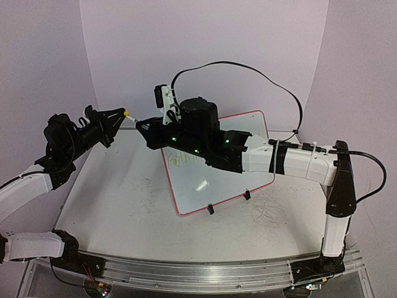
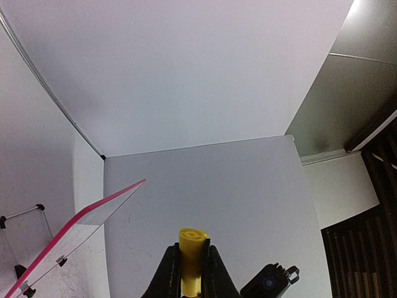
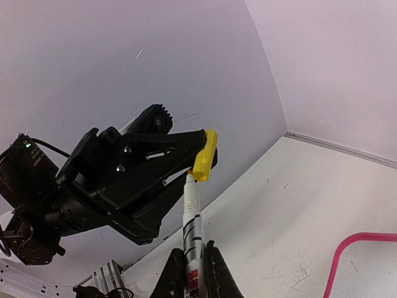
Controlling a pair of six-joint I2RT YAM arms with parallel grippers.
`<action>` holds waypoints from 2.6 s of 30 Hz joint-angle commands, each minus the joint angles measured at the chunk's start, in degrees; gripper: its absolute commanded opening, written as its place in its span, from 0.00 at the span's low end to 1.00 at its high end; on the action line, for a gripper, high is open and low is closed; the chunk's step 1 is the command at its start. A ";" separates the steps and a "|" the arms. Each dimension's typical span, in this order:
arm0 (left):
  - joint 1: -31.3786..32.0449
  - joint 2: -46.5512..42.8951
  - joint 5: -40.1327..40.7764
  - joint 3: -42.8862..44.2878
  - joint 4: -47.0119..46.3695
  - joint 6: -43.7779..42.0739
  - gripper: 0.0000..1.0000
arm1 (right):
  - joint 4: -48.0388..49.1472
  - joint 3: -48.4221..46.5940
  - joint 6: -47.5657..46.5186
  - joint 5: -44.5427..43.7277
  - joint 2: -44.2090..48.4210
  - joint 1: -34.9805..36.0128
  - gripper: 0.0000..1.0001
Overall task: Write a sentence on the whiteboard
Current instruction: Insert the whiteboard marker without the cap into the pen cap.
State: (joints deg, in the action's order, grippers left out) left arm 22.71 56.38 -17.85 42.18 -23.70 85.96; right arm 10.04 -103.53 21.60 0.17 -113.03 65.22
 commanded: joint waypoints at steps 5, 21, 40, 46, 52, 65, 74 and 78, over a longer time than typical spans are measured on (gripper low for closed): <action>1.21 -1.27 1.33 -0.99 -6.10 -0.14 0.00 | 1.06 -0.63 0.18 -3.15 0.88 0.04 0.00; 1.36 -0.55 2.05 -0.78 -6.62 -0.79 0.00 | 2.49 2.73 -2.44 -3.10 3.79 0.10 0.00; 1.39 -0.06 1.44 -1.08 -6.53 -1.15 0.00 | 5.16 2.26 -3.91 -2.83 3.60 0.24 0.00; 1.38 -0.05 1.42 -1.31 -6.53 -1.33 0.00 | 4.73 1.19 -4.14 -2.29 3.47 0.25 0.00; 1.37 0.30 1.20 -1.45 -6.53 -1.22 0.00 | 4.42 0.35 -3.83 -1.70 2.72 0.25 0.00; 1.39 0.07 1.49 -1.24 -6.52 -1.43 0.00 | 3.56 -1.69 -3.07 -0.95 1.01 0.20 0.00; 1.37 -0.23 2.01 -0.81 -6.51 -1.33 0.00 | 3.03 2.81 -2.02 -1.26 3.67 0.24 0.00; 1.41 -0.49 2.25 -0.88 -6.53 -1.24 0.00 | 2.79 3.13 -2.20 -1.72 3.73 0.20 0.00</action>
State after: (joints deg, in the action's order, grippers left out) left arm 23.95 56.60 -16.24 40.71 -27.40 85.34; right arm 11.97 -100.97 18.93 -1.45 -111.63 65.30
